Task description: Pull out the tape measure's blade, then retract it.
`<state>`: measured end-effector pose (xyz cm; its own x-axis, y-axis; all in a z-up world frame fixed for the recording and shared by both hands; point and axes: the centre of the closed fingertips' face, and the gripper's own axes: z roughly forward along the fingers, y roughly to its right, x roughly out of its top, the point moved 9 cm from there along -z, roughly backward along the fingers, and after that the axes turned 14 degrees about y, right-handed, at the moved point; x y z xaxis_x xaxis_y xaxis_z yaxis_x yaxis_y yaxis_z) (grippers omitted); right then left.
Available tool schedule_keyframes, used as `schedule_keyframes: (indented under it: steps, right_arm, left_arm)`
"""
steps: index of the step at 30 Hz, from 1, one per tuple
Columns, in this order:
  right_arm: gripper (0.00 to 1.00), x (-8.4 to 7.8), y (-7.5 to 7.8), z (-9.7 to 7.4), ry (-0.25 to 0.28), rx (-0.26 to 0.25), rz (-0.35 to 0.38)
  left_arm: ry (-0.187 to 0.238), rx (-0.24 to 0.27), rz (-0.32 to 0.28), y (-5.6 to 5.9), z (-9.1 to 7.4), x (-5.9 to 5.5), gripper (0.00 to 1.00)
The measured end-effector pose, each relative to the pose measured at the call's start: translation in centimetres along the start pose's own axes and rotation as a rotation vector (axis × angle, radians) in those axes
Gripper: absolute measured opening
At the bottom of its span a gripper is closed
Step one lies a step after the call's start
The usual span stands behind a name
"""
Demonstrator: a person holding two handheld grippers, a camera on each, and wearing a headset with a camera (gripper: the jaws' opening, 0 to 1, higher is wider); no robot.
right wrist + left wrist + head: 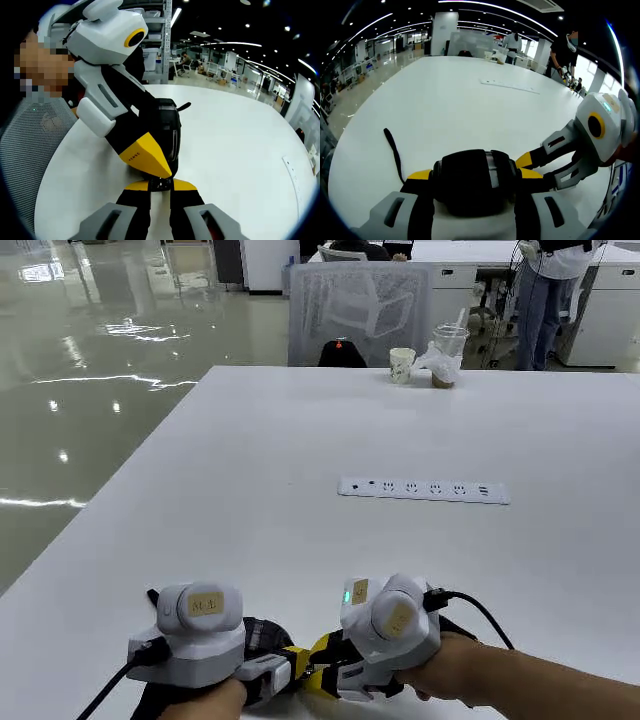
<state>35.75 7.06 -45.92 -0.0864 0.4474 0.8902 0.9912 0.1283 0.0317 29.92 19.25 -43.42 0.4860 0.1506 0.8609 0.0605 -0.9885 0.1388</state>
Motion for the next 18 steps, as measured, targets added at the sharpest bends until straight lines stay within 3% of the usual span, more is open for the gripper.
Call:
schedule_keyframes:
  steps: [18]
  right_arm:
    - [0.12, -0.02, -0.05, 0.10, 0.000, -0.003, -0.018]
  left_arm:
    - [-0.005, -0.006, 0.007, -0.04, 0.07, 0.02, 0.62]
